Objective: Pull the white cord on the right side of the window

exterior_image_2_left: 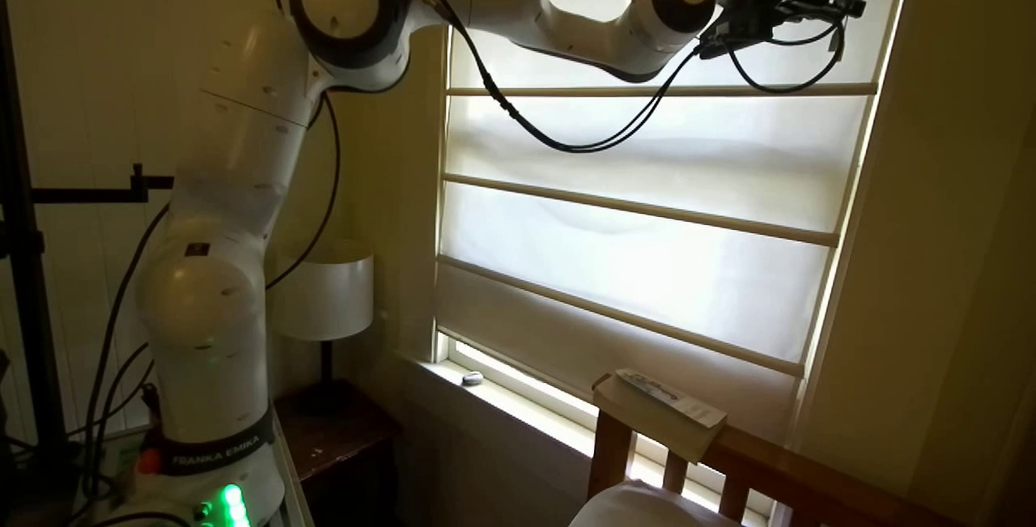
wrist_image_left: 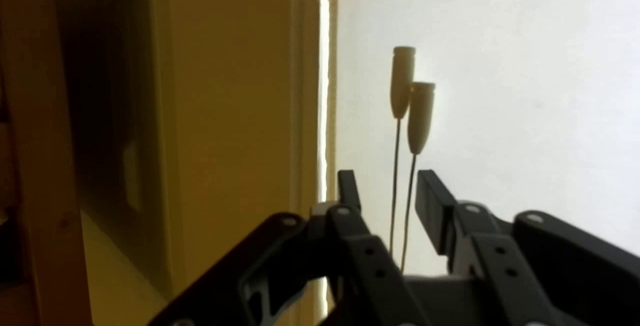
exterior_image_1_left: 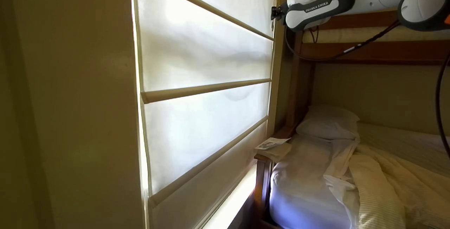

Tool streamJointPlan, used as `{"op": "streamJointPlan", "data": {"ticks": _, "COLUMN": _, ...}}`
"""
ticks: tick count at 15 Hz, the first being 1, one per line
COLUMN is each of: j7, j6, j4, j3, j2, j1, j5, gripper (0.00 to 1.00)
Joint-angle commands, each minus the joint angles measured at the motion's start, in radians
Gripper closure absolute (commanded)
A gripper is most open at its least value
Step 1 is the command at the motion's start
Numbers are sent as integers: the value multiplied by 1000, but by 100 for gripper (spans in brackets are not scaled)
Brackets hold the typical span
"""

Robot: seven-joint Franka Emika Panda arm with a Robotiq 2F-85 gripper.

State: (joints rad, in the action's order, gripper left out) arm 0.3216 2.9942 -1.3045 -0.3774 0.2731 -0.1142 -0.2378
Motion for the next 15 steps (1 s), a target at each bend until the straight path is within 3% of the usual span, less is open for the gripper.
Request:
{"op": "streamJointPlan", "data": {"ticks": 1, "j7": -3, "j6": 25, "j4": -11, "j3": 37, "j2": -9, "j1": -14, "j5": 57, "gripper": 32}}
{"op": "streamJointPlan", "data": {"ticks": 5, "j7": -11, "j6": 12, "j4": 36, "j3": 89, "j2": 27, "j1": -40, "j5": 148, "gripper": 4}}
{"op": "streamJointPlan", "data": {"ticks": 7, "j7": 35, "j6": 6, "j4": 81, "j3": 61, "j2": 60, "j1": -32, "j5": 143, "gripper": 0}}
{"op": "streamJointPlan", "data": {"ticks": 13, "j7": 161, "j6": -1, "j4": 183, "j3": -45, "j2": 124, "j1": -14, "j5": 111, "gripper": 2}}
{"op": "streamJointPlan", "data": {"ticks": 14, "j7": 172, "j6": -1, "j4": 193, "j3": -54, "j2": 134, "j1": -14, "j5": 113, "gripper": 23}}
{"op": "streamJointPlan", "data": {"ticks": 15, "j7": 179, "j6": -4, "j4": 204, "j3": -62, "j2": 143, "j1": -14, "j5": 114, "gripper": 26}}
